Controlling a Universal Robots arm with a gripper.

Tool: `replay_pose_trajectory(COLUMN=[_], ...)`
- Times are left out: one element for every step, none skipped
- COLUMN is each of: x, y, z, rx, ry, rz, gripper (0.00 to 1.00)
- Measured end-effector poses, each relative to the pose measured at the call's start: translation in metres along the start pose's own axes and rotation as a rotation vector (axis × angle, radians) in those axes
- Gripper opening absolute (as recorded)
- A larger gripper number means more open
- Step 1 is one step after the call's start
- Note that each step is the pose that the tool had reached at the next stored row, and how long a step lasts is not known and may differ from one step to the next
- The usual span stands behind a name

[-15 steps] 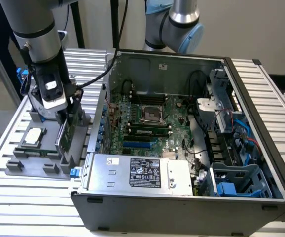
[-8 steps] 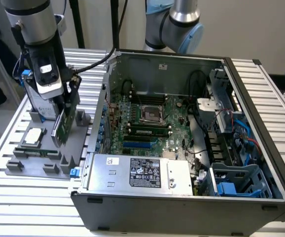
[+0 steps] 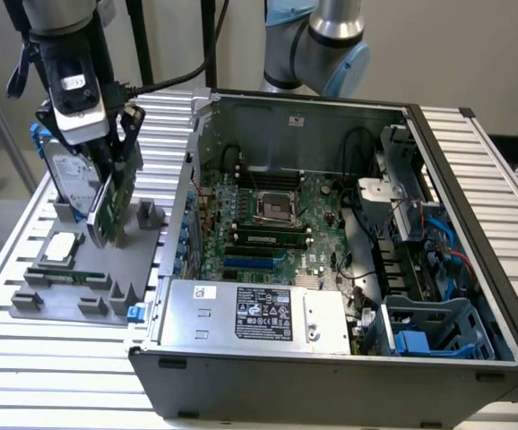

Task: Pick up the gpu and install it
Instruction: 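Pick up the gpu and move the gpu toward the slot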

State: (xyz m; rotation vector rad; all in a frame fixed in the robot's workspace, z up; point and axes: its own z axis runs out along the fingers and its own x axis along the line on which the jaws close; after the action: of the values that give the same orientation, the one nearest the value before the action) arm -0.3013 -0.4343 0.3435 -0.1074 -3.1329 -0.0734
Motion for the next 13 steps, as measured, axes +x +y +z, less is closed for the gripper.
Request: replay_pose_trajectory(x=[-0.001, -0.002, -0.003, -0.004, -0.006, -0.007, -0.008, -0.009, -0.009, -0.009, -0.009, -0.009, -0.009], y=[0.0003, 0.0005, 0.0008, 0.0012, 0.0014, 0.0017, 0.0020, 0.0023, 0.0025, 0.0025, 0.0025, 0.0025, 0.0025], z=[-0.0045, -0.0089, -0.0135, -0.0180, -0.0225, -0.0270, -0.0314, -0.0362, -0.0390, -0.0399, -0.0400, -0.0400, -0.0401], rx=[0.0000, -0.0002, 0.0000, -0.0003, -0.0002, -0.0003, -0.0005, -0.0008, -0.0008, -0.0010, -0.0012, -0.0012, -0.0012], ry=[0.0002, 0.0002, 0.0005, 0.0006, 0.0008, 0.0011, 0.0012, 0.0014, 0.0015, 0.0015, 0.0013, 0.0013, 0.0013], rz=[0.000, -0.001, -0.001, -0.002, -0.003, -0.003, -0.004, -0.004, -0.004, -0.004, -0.004, -0.004, -0.004], gripper=[0.27, 0.27, 0.27, 0.27, 0.27, 0.27, 0.27, 0.27, 0.27, 0.27, 0.27, 0.27, 0.27])
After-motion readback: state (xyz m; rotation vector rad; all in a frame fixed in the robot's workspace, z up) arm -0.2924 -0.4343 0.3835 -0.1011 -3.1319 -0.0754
